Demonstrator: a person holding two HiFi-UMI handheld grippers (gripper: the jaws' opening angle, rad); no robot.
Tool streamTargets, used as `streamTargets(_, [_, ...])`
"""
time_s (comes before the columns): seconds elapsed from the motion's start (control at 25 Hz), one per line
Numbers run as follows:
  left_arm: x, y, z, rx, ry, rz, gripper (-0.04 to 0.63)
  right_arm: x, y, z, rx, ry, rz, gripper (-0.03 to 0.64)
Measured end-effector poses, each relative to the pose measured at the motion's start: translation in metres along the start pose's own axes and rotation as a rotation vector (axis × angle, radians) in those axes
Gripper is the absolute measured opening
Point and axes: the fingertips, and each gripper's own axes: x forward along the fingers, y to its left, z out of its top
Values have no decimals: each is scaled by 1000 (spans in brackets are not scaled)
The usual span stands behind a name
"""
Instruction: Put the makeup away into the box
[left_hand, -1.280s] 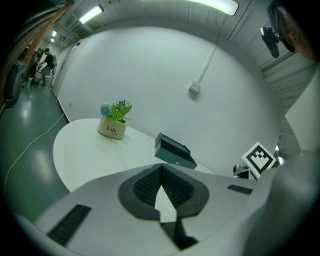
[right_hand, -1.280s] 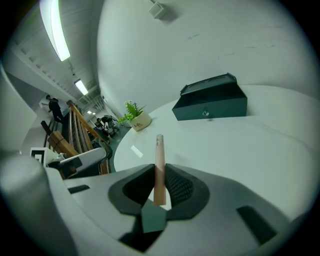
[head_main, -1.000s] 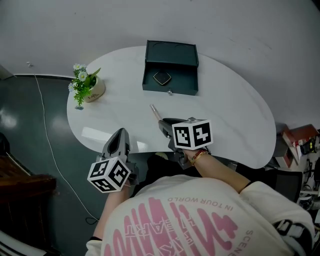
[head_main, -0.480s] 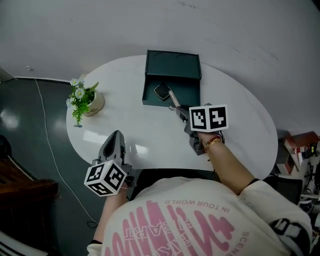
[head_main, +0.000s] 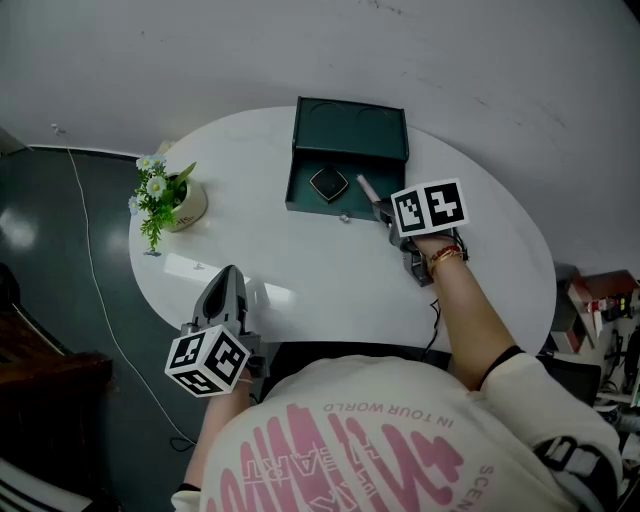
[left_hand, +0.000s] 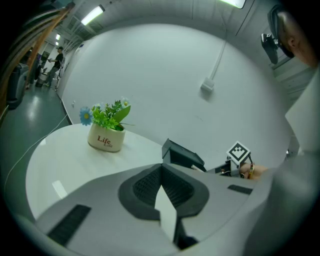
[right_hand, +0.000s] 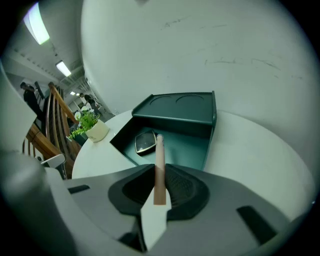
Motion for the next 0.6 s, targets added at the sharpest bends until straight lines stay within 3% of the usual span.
streamTargets(0.28, [-5, 3, -1, -1, 1, 15, 2, 13, -8, 11, -176, 104, -68, 64])
streamTargets(0.6, [-17, 20, 2, -14, -16, 58, 2, 31, -9, 13, -280, 183, -120, 66])
